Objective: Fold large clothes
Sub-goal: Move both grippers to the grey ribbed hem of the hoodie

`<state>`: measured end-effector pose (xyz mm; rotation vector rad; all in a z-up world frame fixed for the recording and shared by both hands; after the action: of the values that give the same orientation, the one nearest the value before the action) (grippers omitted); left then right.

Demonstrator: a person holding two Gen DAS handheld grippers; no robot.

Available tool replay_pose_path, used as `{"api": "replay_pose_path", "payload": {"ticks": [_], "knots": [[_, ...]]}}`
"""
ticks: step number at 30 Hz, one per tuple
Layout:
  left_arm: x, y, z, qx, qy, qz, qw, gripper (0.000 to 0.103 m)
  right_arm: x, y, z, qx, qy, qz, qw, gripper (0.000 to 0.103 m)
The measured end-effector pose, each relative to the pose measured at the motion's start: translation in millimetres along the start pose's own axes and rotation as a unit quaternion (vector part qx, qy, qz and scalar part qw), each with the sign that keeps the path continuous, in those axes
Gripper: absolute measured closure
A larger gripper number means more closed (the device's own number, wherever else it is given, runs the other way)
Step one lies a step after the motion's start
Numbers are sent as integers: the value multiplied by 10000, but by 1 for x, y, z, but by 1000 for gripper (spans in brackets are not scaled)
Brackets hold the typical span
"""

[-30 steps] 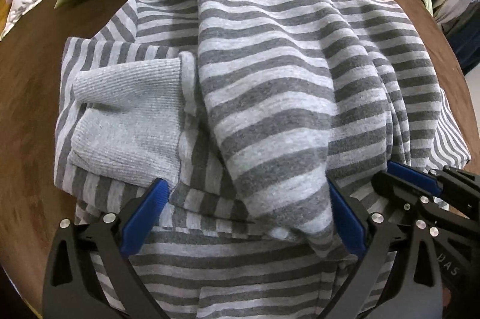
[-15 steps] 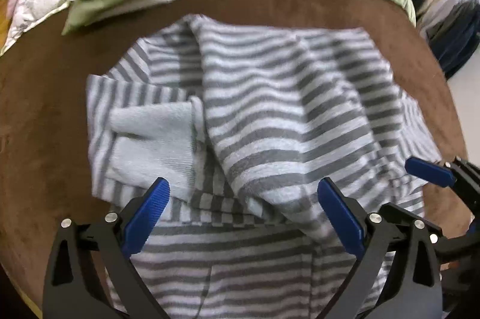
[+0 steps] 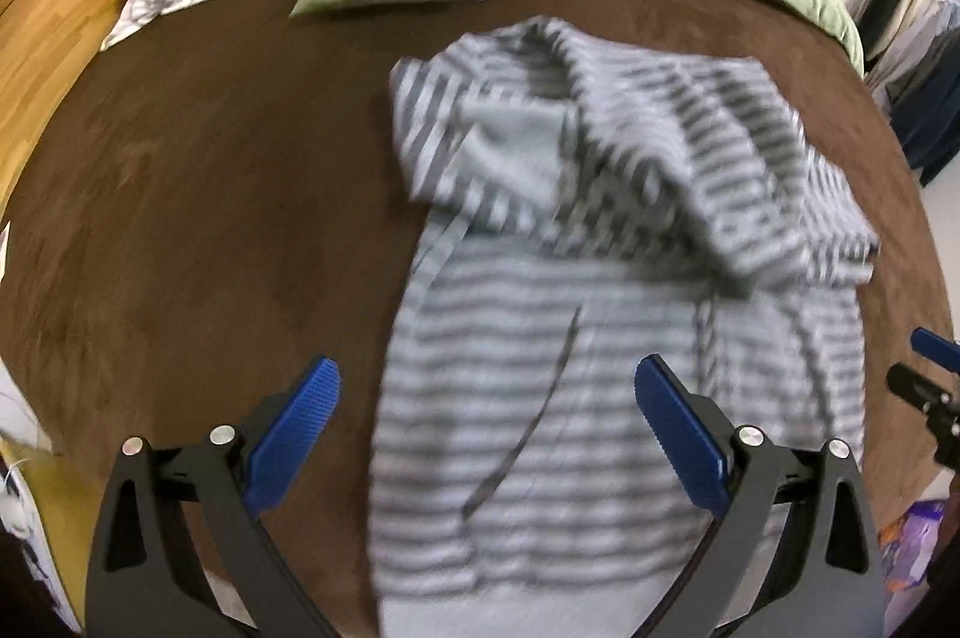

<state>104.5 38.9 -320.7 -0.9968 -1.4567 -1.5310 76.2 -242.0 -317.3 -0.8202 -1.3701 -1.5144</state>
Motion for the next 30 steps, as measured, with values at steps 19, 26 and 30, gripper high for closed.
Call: {"api": "replay_pose_path", "payload": {"ticks": [19,26,30], "knots": [[-28,-146,45,217,-741,131,9969,7,-11,-136,-59,-1451,-380,-47,9887,18],[-40,-162,26,96,-1051,108,9944,7,-32,-161,-62,-1537,-278,108,9877,18],[-38,-160,20,208,-1299,30,9913,7,-35,-164,-49,-1468,-83,150,9890,18]]}}
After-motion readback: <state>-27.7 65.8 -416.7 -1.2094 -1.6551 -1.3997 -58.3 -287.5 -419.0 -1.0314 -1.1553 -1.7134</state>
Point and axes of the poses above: each gripper's, at about its wrist camera, not at the fingertips, and x roughly against the way its jaws point, z to its left, y to its top, the point moved 3 cm from there along -x, roughly the way its jaws point, and after that the axes turned 11 degrees about -x, right-handed, at the moved point
